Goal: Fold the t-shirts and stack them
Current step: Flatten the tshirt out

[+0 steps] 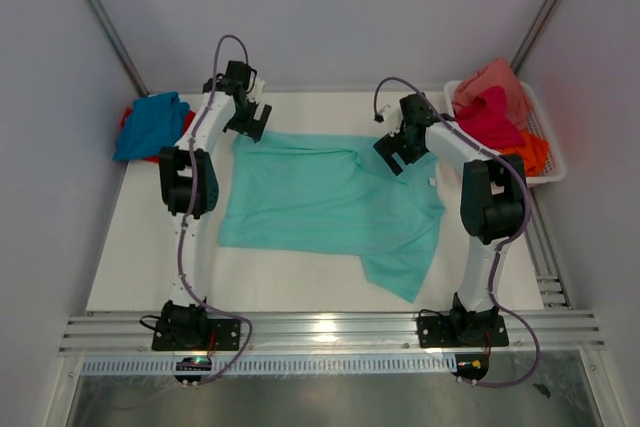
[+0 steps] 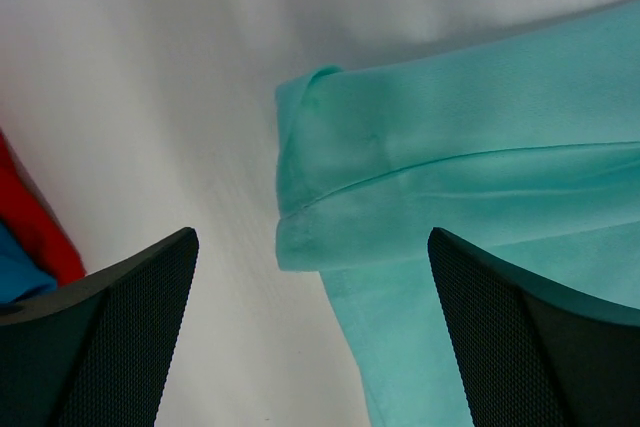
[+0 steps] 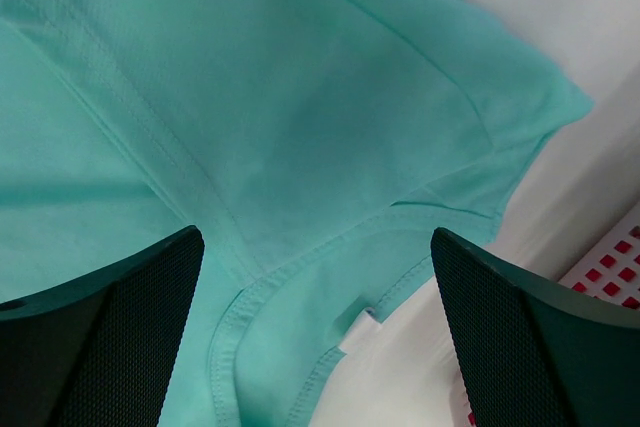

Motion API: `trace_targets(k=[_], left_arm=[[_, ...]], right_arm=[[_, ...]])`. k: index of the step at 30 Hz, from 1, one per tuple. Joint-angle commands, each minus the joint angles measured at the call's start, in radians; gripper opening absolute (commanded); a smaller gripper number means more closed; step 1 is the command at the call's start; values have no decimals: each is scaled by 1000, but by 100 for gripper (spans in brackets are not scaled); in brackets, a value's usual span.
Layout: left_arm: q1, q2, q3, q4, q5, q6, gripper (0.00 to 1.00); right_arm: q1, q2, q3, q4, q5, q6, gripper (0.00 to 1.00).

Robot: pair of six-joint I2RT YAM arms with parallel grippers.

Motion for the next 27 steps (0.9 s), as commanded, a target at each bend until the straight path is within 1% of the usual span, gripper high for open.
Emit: trace_targets(k=[1,5,10,14,17,20,21,24,27], left_arm=[[19,-57,15,64,-49,19,99],[54,-52,23,89,-51,-21,99],[83,-52,18,75,-40,-47,99],[95,-55,18,79,-44,-41,99],[106,-57,23,81,-46,-44,99],[109,-55,21,78,-43,-44,99],[108,-55,21,75,-40,-45,99],[109,-55,20,73,-35,-52,99],[108,-60,20,75,-41,-50,99]], right_arm=[[1,-36,-10,-8,-21,-7,99],[2,-36,-24,-9,-13,25,99],[2,-53,-33,1,-52,26,99],[4,-47,-26,-20,-93,-20,99],[20,-38,-27,-20,-104,-78,96],[50,-32,-18,3,-93,-119,96],[57,-30,-15,12,-93,-129,98],[99,-3,33,23,-90,-159,100],[146,58,164,5,-92,-170,99]])
